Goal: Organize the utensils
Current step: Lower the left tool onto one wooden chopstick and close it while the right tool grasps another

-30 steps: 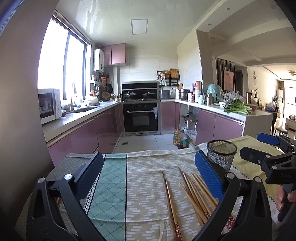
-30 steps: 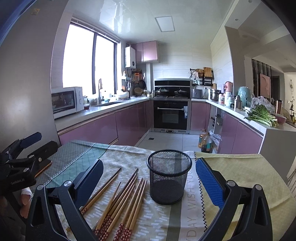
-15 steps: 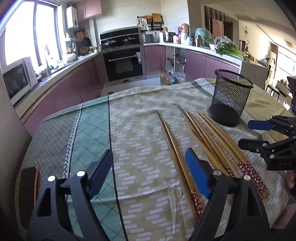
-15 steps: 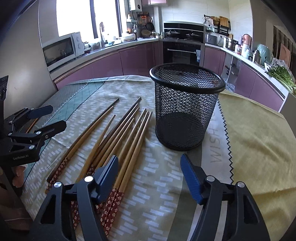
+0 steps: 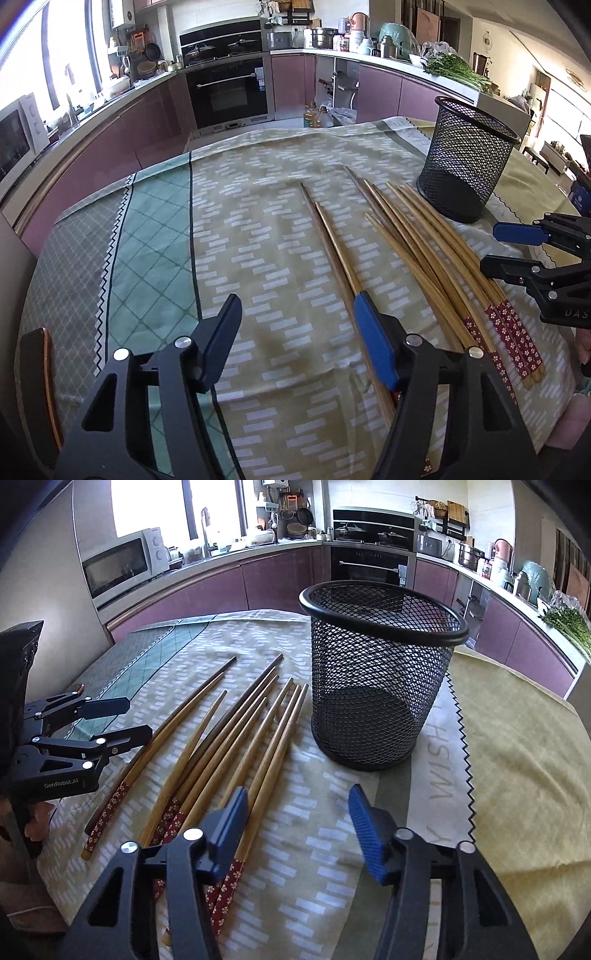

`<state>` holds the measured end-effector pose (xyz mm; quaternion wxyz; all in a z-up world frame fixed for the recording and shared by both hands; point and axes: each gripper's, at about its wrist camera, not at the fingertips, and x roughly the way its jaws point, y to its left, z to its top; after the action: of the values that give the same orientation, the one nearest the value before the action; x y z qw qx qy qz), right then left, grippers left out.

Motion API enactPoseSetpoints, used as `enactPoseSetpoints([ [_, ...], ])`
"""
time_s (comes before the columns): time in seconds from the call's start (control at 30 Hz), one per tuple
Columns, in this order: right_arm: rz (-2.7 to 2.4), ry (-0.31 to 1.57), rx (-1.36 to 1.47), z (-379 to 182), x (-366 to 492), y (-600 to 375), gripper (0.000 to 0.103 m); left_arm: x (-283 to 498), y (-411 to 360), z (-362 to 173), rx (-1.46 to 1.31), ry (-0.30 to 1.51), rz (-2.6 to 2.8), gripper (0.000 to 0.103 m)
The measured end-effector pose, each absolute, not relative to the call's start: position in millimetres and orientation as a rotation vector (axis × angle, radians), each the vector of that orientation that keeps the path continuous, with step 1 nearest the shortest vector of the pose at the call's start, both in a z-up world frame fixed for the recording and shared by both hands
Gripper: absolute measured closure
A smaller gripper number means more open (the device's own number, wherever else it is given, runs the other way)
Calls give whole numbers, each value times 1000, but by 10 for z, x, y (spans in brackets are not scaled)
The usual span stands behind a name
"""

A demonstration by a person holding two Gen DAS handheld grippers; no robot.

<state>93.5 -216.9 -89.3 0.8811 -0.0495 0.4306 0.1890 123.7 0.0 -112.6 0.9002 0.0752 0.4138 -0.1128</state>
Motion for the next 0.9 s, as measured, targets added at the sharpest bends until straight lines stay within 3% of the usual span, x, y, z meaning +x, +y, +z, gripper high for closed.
enactPoseSetpoints([
  [0.33,386,915,-133,-935,969,-2151,65,1293,-51,-1142,161,875,-258,41],
  [0.67,418,919,-118,-942,1147,-2069,82,1532,-204,-1162,148,907,-286,76],
  [0.77,434,928,-81,-937,1186,-2085,95,1563,-221,-1150,120,913,-292,92],
  [0.9,446,921,-50,-927,1169,-2129,97,1552,-217,-1145,98,910,-275,93],
])
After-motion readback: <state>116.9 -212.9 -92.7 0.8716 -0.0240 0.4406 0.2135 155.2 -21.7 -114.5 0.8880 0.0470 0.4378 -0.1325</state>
